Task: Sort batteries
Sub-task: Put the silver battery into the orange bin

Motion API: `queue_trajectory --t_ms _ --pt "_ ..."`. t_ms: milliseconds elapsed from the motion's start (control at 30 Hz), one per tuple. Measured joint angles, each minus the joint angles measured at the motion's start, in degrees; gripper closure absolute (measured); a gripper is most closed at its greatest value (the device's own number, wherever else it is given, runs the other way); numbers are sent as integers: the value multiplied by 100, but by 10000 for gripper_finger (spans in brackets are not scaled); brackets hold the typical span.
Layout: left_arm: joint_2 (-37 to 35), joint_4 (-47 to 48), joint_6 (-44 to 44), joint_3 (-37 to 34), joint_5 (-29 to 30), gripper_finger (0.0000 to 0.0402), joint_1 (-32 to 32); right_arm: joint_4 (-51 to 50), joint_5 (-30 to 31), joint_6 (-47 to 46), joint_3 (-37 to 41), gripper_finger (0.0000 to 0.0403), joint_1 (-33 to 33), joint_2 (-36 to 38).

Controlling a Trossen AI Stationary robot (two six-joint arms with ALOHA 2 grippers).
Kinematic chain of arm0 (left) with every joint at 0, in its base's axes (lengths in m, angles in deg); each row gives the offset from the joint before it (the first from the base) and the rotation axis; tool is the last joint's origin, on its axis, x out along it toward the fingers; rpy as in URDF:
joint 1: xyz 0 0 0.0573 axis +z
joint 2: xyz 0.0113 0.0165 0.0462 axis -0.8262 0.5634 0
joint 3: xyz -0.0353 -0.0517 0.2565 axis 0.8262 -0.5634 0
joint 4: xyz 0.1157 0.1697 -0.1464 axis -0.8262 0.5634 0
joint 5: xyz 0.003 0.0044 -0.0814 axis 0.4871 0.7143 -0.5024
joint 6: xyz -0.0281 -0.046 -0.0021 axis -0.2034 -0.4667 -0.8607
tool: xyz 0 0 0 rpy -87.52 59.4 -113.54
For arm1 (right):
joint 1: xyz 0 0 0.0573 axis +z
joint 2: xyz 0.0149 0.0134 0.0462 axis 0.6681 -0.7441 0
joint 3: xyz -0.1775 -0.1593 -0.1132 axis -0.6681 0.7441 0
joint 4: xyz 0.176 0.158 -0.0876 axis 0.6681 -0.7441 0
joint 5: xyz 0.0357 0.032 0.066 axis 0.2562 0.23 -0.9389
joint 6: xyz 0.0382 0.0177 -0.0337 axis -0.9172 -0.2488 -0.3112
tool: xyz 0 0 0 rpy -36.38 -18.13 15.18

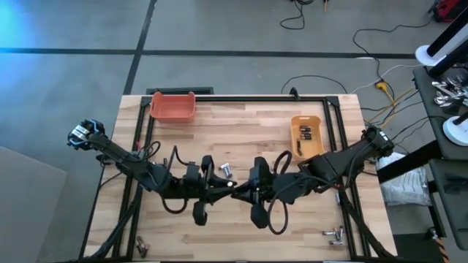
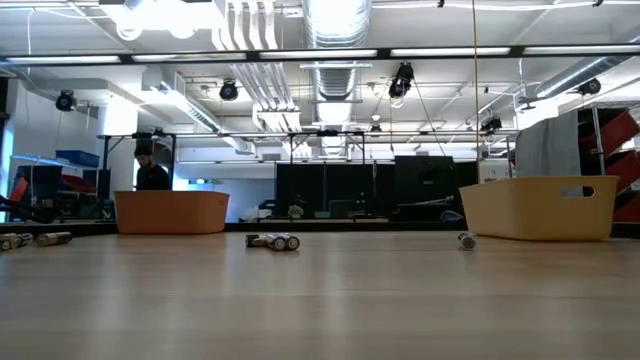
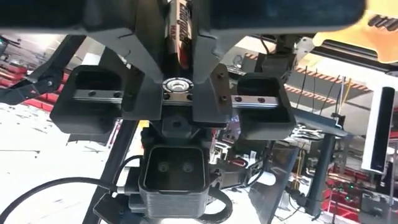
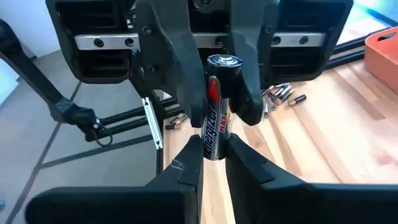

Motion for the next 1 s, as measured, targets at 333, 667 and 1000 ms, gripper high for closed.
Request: queue_trajectory --t_ms 333,667,1000 --pt "-629 1905 -761 17 -366 374 301 -279 747 -302 -38 250 -71 10" --pt "-1464 8923 -1620 1552 667 374 2851 -516 619 -82 468 205 -836 -561" --pt "-1078 9026 -1184 974 -1005 374 6900 316 -1538 1564 136 218 -1676 -1417"
